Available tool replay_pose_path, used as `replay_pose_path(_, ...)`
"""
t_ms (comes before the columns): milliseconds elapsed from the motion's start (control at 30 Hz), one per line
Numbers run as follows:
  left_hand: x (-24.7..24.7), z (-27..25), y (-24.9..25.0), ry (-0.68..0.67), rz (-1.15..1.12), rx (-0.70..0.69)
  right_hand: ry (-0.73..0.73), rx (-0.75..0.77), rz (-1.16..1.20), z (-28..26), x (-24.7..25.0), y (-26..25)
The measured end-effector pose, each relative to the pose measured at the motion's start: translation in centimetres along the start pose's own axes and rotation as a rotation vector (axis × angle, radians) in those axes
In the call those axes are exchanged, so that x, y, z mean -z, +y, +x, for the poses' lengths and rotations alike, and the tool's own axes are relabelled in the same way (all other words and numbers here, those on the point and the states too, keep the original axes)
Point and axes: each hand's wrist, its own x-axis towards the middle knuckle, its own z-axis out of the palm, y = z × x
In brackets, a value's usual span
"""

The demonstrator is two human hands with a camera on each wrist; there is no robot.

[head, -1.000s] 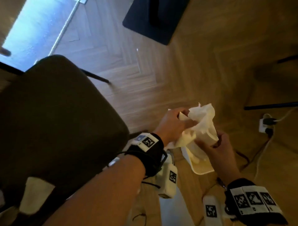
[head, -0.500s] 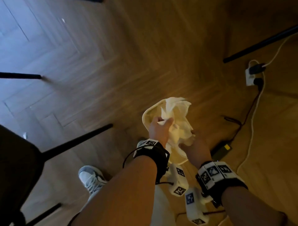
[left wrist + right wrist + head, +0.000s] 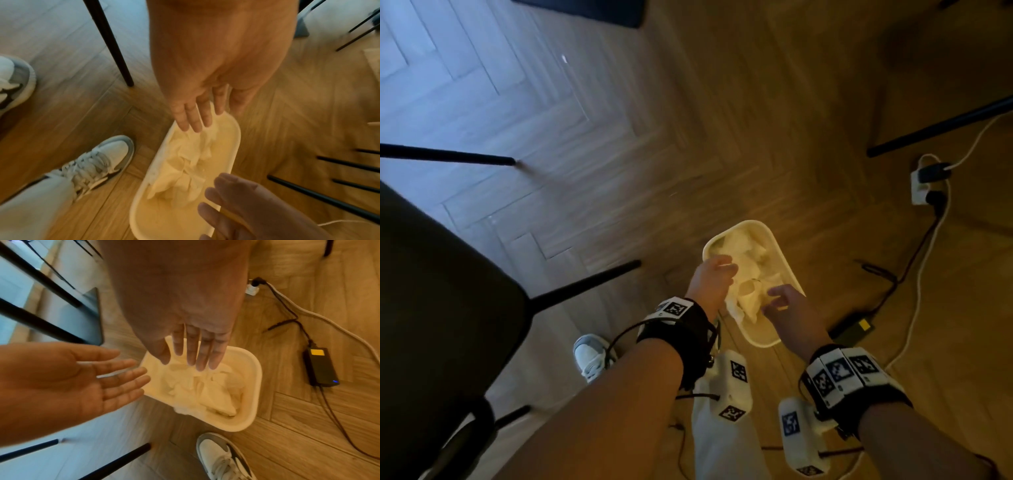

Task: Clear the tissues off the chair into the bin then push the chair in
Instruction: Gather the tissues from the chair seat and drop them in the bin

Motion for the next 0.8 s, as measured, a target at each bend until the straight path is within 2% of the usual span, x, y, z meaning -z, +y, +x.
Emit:
replay_pose_path(200,9.4,-9.9,3.3,0.115,-0.094,-0.132,-0.142,0.256,-0.067,-6.4,-1.5,-11.2)
replay_pose_path(333,17.7,-15.8,5.1,0.201,-0.187,-0.259,-0.268,0.487,-0.185,-10.7,-5.7,-21.1)
replay_pose_path(433,25.2,-19.3,5.6,0.312,-0.260,-0.339,-0.374,0.598,-0.274,-13.6,-10.4,-27.8)
replay_pose_path(633,42.2,-23.9,2.2,0.630,-0.239,-0.364,-0.437,0.694,-0.398,-18.4,-22.3,-36.9)
replay_pose_path(700,48.2,-24.2,0.1,0.816,-0.124,-0.299,-0.497,0.689,-0.424,-19.5,-26.0,-38.7)
replay_pose_path(800,56.6,-24.0,-3.0,1.134,0.199,-0.166,-0.555,0.659,-0.464,-20.7,-30.1,-40.7)
